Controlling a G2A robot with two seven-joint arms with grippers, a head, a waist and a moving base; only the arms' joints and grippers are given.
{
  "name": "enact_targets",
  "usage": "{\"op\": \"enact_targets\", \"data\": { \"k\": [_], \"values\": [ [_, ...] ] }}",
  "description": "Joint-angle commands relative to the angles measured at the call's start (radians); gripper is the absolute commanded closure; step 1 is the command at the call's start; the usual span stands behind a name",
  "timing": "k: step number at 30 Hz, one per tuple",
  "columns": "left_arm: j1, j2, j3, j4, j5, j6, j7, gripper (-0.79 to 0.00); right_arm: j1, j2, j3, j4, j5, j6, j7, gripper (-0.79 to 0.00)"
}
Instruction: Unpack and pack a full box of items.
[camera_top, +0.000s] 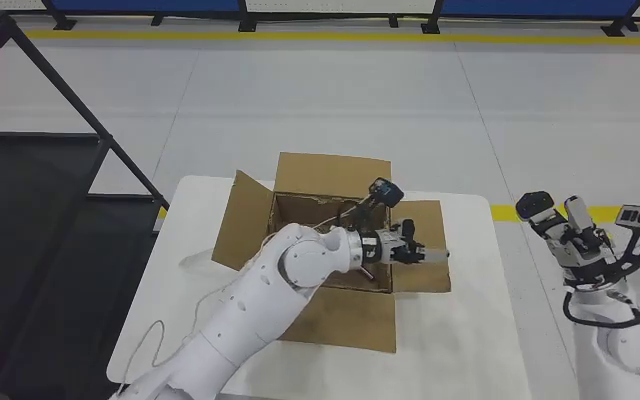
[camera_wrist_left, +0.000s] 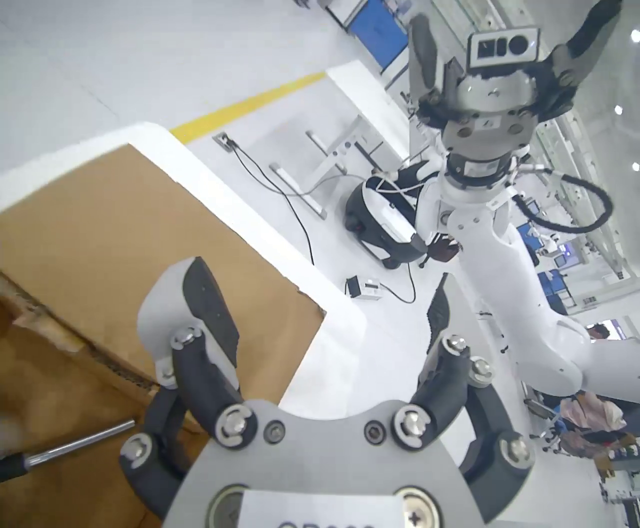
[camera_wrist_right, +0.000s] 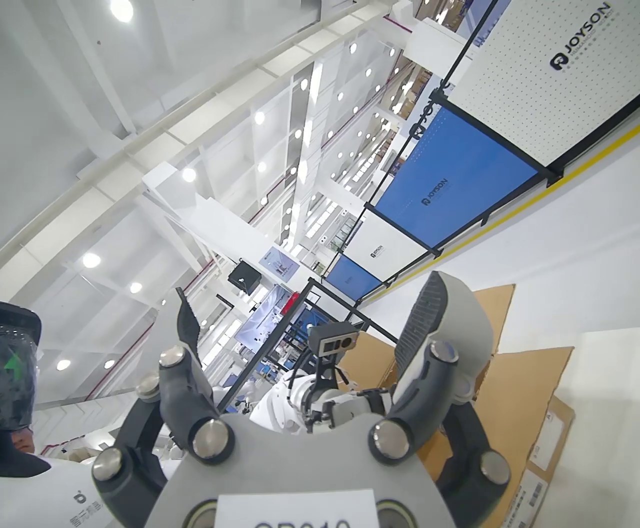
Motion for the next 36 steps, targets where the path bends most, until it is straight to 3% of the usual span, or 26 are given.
{"op": "enact_targets", "data": {
  "k": [1, 6, 11, 16, 21, 31, 36],
  "values": [
    [0.094, 0.044, -0.118, -0.148, 0.072, 0.039, -0.003, -0.785, 0.021, 0.000, -0.027, -0.016, -0.059, 0.015, -0.017, -0.785],
    [0.342, 0.119, -0.380, -0.478, 0.174, 0.106, -0.036, -0.785, 0.090, 0.001, -0.130, -0.052, -0.237, 0.062, -0.018, -0.785],
    [0.568, 0.163, -0.639, -0.711, 0.187, 0.112, -0.034, -0.785, 0.178, -0.006, -0.279, -0.066, -0.421, 0.128, -0.009, -0.785],
    [0.755, 0.186, -0.865, -0.824, 0.125, 0.089, 0.005, -0.785, 0.286, -0.020, -0.453, -0.030, -0.613, 0.215, 0.000, -0.785],
    [0.908, 0.198, -1.043, -0.861, 0.040, 0.028, 0.047, -0.785, 0.381, -0.041, -0.588, 0.024, -0.655, 0.329, 0.014, -0.785],
    [0.917, 0.199, -1.053, -0.862, 0.032, 0.020, 0.049, -0.785, 0.381, -0.041, -0.588, 0.024, -0.655, 0.329, 0.014, -0.785],
    [0.919, 0.198, -1.045, -0.864, -0.003, 0.034, 0.063, -0.785, 0.413, -0.047, -0.689, -0.014, -0.838, 0.379, 0.069, -0.785]
  ]
}}
